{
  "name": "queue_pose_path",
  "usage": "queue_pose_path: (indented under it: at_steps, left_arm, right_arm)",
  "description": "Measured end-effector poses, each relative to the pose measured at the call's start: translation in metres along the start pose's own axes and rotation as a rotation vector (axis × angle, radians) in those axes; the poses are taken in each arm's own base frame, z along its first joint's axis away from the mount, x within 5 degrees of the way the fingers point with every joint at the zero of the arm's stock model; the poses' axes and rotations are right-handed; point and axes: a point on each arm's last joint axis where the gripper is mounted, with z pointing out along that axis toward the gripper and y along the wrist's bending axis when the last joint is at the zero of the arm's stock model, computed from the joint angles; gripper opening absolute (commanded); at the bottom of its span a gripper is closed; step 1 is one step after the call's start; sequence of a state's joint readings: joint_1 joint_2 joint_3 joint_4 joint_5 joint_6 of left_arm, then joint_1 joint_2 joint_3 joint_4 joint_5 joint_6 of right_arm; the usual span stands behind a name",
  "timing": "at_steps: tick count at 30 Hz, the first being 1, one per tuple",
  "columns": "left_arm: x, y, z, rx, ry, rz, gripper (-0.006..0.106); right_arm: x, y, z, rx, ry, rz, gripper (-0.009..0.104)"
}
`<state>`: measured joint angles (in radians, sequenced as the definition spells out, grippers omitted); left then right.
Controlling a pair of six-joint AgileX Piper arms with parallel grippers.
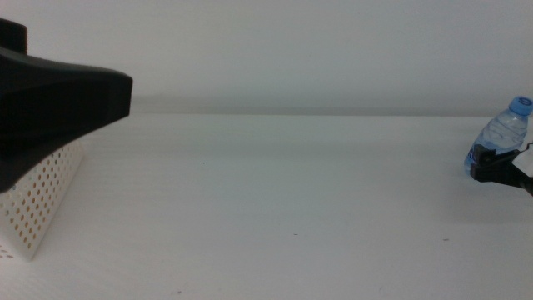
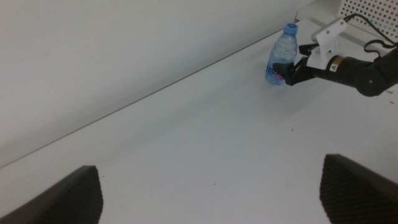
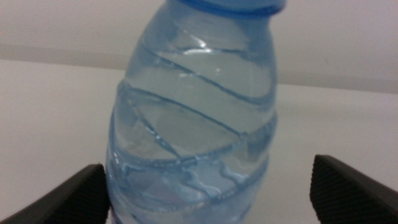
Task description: Use arms to grab the bottles and put them into the dustbin to the left of the table.
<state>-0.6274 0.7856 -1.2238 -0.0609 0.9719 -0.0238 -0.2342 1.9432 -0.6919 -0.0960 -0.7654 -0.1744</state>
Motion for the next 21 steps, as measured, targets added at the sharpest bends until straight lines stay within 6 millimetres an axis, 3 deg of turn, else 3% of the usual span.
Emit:
queue_pose_path:
  at_steps: [21]
  left_arm:
    - [0.0,0.0,0.0,0.0,0.0,0.0,0.094]
  right_arm:
    - [-0.005,0.012,0.049,-0.032,-0.029,-0.019,0.082]
